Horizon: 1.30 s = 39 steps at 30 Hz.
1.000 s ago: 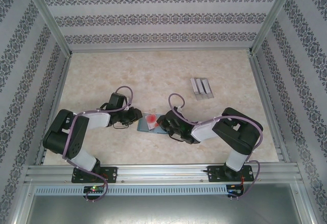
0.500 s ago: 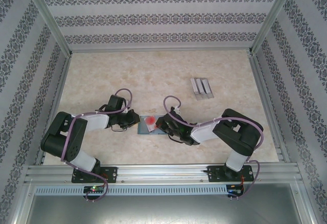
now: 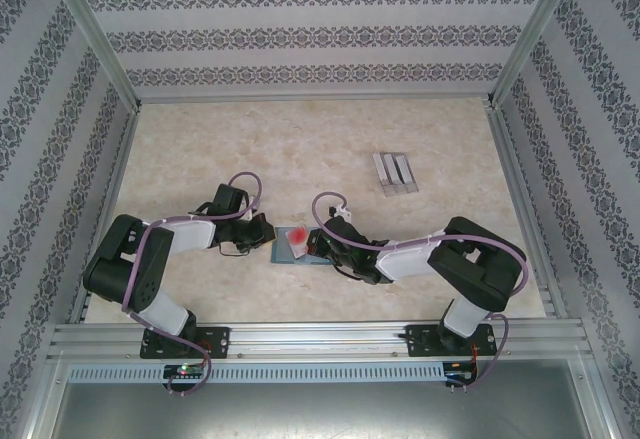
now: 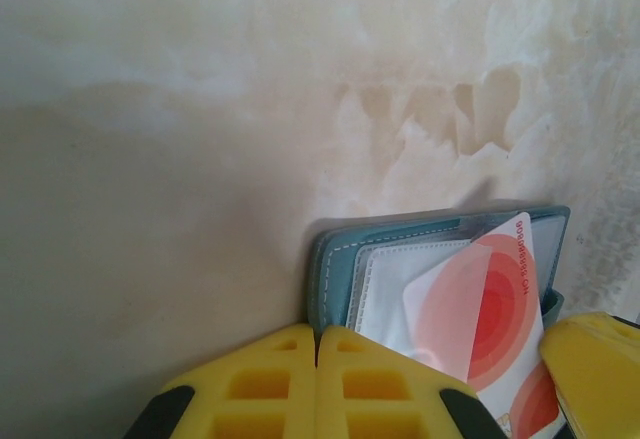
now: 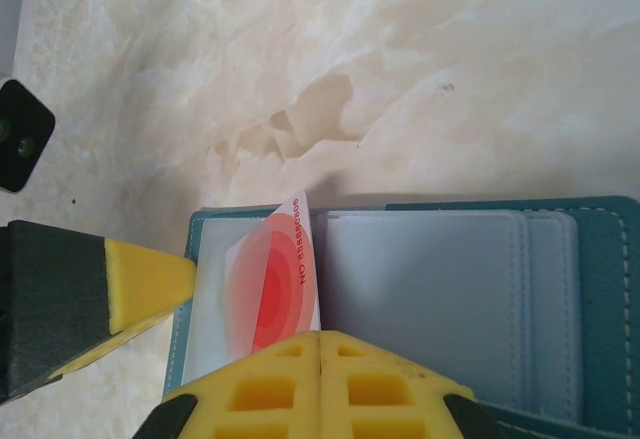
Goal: Put the credit cards into the card holder
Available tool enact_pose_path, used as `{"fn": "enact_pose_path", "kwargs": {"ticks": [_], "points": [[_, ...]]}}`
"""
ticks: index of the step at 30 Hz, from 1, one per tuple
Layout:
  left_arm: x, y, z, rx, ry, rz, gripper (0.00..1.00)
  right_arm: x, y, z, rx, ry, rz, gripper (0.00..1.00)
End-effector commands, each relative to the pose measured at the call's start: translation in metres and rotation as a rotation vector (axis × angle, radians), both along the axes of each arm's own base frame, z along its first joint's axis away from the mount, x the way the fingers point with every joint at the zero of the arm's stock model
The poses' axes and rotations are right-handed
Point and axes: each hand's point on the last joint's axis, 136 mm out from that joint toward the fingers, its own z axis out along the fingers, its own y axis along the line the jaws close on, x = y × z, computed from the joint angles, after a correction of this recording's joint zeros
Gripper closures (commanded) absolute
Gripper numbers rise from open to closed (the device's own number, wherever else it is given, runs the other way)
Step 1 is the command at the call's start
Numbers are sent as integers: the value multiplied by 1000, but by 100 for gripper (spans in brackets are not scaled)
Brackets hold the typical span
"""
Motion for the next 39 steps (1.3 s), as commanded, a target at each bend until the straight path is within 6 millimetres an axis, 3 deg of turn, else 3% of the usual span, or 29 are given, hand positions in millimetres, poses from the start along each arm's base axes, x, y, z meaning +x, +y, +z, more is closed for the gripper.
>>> {"fn": "enact_pose_path", "kwargs": {"ticks": [1,6,13,26,31,39], "points": [[-39,5,-37,69,162,-36,99,0,0,-8,-44,-46,32,100],[-40,7,-39,81,164,-33,100,-5,14,1,-91,-139,132,100],[-42,11,-43,100,170,-23,100,-3,-5,7,-175,-221,136,100],[-44,11,-44,91,186,-1,100,-2,3,1,-133,-219,132,100],[-44,11,-46,88,197,9,100,-3,-15,-12,-53,-69,-61,100],[-46,10,-50,80,213,11,100,-9,4,-16,17,10,-63,100]]}}
